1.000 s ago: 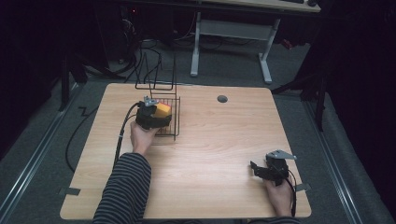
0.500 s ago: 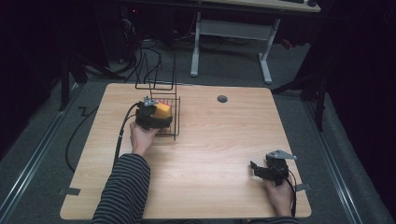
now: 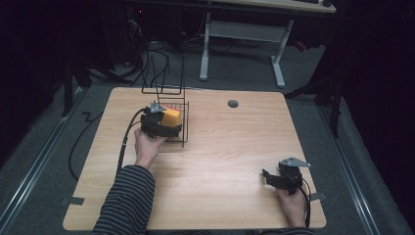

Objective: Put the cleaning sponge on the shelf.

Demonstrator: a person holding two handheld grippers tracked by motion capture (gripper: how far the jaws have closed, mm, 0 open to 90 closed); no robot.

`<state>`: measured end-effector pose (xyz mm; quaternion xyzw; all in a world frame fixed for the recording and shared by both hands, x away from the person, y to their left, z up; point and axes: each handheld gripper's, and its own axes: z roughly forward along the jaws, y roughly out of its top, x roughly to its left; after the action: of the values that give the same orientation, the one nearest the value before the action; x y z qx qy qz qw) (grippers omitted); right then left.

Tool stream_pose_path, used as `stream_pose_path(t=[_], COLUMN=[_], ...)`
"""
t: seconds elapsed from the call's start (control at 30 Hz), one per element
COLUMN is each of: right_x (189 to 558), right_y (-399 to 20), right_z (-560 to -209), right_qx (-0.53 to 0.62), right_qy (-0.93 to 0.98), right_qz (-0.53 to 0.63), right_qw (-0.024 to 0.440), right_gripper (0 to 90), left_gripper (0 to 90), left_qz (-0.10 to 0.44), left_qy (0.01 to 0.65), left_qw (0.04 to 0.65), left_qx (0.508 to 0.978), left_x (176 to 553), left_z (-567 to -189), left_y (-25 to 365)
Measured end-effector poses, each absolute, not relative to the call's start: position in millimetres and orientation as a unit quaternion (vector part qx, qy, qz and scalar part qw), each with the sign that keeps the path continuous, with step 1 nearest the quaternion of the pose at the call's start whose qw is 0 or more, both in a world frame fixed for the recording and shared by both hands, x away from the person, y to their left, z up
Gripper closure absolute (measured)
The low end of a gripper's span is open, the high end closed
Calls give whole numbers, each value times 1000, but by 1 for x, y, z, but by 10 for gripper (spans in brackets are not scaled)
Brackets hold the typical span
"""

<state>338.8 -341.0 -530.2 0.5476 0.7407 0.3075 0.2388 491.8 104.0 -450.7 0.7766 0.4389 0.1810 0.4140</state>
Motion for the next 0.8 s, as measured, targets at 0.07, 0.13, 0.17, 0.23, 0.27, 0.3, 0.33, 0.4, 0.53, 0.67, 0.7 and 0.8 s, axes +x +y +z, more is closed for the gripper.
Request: stream_pose_path(t=[0.07,0.13,0.17,0.23,0.27,0.3,0.33,0.4,0.53,0.67,0.7,0.8], right_x=[339,339,339,339,339,339,339,339,339,339,339,339], right_y=[-341,-341,-341,-341,-341,-341,-341,-341,-341,-341,-341,-341], right_z=[-530,-530,-530,-530,-530,-530,-530,-530,-530,-530,-530,-530], right_qx=[547,548,548,547,547,548,548,548,548,548,548,548], right_qy=[741,741,741,741,741,741,741,741,741,741,741,741], right_qz=[308,308,308,308,308,308,308,308,308,308,308,308], right_qw=[239,239,239,239,239,239,239,239,239,239,239,239], right_gripper=[263,263,263,263,263,263,263,263,263,263,263,263], left_gripper=[21,21,21,22,22,23,24,28,34,34,36,38], left_qz=[184,185,185,185,186,187,186,187,189,189,189,189], left_qy=[435,432,432,429,428,428,426,423,420,418,417,417], left_qw=[420,420,420,419,419,418,418,425,430,434,434,432], left_qx=[775,776,776,778,779,779,781,778,777,776,776,777], left_x=[485,481,481,478,476,473,469,465,458,453,451,446], left_z=[-447,-445,-445,-444,-444,-443,-442,-440,-437,-435,-435,-436], left_y=[105,107,107,109,110,111,112,114,117,119,120,123])
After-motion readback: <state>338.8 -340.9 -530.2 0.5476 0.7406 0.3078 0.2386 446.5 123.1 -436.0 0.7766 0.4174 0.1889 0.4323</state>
